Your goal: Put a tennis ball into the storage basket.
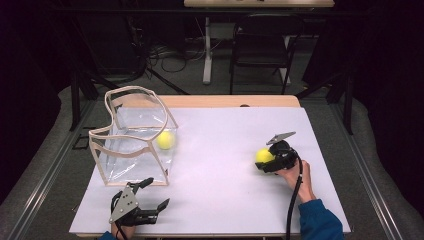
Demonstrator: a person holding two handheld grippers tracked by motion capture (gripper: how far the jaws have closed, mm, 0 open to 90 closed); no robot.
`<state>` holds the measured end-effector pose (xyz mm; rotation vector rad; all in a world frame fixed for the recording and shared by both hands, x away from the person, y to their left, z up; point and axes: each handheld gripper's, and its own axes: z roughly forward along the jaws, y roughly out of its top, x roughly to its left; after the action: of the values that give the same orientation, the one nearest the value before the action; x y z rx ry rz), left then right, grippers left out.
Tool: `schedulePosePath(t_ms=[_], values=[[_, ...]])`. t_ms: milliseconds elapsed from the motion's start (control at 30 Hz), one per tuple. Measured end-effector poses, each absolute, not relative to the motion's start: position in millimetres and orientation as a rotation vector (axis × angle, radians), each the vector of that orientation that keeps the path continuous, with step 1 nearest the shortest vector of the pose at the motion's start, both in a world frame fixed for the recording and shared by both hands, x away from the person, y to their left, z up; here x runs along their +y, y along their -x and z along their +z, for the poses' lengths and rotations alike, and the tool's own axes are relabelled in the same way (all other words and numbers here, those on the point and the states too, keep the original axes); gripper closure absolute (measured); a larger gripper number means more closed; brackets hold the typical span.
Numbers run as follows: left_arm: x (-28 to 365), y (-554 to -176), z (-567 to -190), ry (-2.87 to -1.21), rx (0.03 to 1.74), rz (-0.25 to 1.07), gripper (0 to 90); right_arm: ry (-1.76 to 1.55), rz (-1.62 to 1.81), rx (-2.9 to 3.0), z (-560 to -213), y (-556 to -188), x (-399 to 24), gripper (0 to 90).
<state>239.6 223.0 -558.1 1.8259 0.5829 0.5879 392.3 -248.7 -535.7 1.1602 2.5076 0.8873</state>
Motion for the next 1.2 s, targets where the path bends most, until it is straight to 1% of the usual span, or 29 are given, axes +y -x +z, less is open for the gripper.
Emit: schedulePosePath(t_ms=[1200], values=[[222.9, -239.4, -558.1, -1.821, 0.584, 0.587, 15.9, -1.081, 0.890, 2.517, -521.0, -382.6, -235.7, 25.8]])
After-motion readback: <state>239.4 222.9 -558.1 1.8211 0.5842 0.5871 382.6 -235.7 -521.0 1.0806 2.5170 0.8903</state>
